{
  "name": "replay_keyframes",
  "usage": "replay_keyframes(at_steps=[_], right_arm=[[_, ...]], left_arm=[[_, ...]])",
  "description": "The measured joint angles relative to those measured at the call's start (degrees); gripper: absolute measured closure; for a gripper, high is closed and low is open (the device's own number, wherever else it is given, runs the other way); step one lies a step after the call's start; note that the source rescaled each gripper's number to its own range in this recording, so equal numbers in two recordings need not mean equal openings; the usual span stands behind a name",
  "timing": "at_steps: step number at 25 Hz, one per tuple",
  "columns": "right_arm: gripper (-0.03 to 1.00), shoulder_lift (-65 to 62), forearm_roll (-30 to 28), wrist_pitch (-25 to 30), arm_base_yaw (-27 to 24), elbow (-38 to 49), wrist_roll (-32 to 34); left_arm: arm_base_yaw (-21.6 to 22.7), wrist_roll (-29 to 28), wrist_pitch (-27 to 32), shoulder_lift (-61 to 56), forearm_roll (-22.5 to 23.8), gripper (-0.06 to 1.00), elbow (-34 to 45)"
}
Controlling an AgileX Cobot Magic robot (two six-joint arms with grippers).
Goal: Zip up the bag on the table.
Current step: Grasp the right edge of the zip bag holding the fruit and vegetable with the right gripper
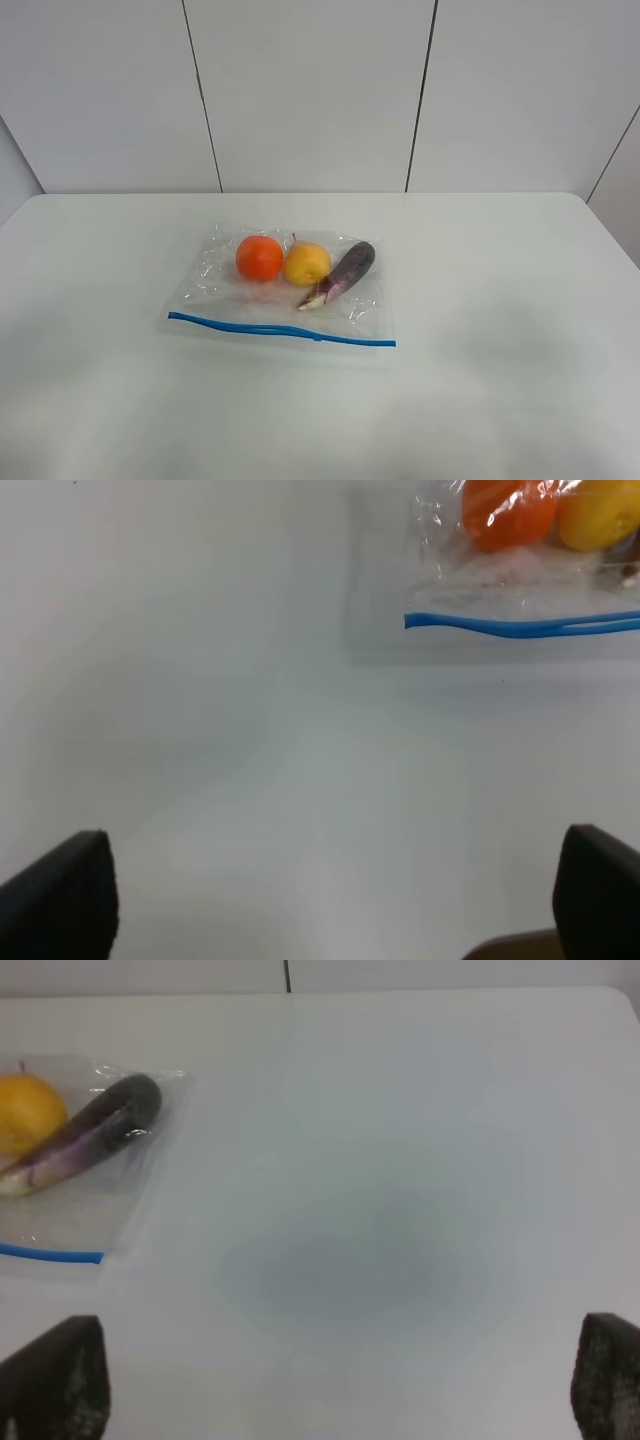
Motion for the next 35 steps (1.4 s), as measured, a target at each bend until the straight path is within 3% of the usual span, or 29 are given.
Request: replay_keyframes(at_steps=[11, 18, 26, 31, 35], right_arm=[[-0.03, 1.1, 0.0, -0.3, 0.0, -0.4, 0.0], [-0.03, 19.6, 0.6, -2.8, 0.0, -11.9, 0.0], [-0.03, 47.4, 10.6, -1.4, 0.0, -26.3, 0.0], [-0.03, 60.8, 17.9, -1.0, 0.0, -28.0, -3.0], [-0.03, 71.6, 26.5, -0.9, 0.0, -28.0, -9.7]], left_arm=[[0.0, 0.0, 0.0, 0.0, 0.0, -0.06, 0.0], [0.0, 0.0, 0.0, 0.0, 0.0, -0.06, 0.0], [0.0, 0.0, 0.0, 0.0, 0.0, -0.06, 0.0], [0.0, 0.0, 0.0, 0.0, 0.0, -0.06, 0.0], [0.0, 0.0, 0.0, 0.0, 0.0, -0.06, 0.0]])
